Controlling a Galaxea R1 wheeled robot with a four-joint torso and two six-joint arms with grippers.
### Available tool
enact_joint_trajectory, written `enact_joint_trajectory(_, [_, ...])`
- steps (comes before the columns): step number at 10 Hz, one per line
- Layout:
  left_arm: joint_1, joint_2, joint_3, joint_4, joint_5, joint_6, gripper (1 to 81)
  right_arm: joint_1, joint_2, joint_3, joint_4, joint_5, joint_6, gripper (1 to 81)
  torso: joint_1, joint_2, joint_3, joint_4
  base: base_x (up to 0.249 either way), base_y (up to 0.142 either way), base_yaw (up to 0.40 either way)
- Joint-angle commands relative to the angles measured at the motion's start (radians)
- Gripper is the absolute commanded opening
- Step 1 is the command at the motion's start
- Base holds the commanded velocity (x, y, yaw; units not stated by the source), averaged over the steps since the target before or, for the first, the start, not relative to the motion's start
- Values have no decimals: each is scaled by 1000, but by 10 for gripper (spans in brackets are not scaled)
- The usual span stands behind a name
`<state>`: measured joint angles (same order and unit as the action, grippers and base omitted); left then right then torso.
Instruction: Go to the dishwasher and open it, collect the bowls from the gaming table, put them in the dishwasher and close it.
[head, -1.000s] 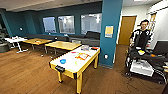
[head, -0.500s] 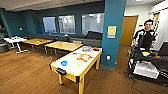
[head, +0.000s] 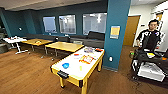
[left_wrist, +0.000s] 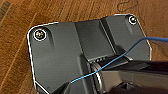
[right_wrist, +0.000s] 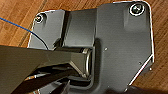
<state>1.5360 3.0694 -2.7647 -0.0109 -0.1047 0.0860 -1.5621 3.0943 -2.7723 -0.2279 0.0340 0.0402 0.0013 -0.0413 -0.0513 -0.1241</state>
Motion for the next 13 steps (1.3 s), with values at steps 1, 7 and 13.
enact_joint_trajectory(1, [-46,-3,-1,-4,51,8,811,47,3,4,1,-46,-3,811,0,0,0,0,168,111,0])
enact_joint_trajectory(7, [-44,-3,-1,-4,51,8,811,47,3,2,1,-46,-3,811,0,0,0,0,162,119,0])
enact_joint_trajectory(13, [-44,-1,-1,-4,51,8,811,47,2,1,1,-46,-3,811,0,0,0,0,133,131,0])
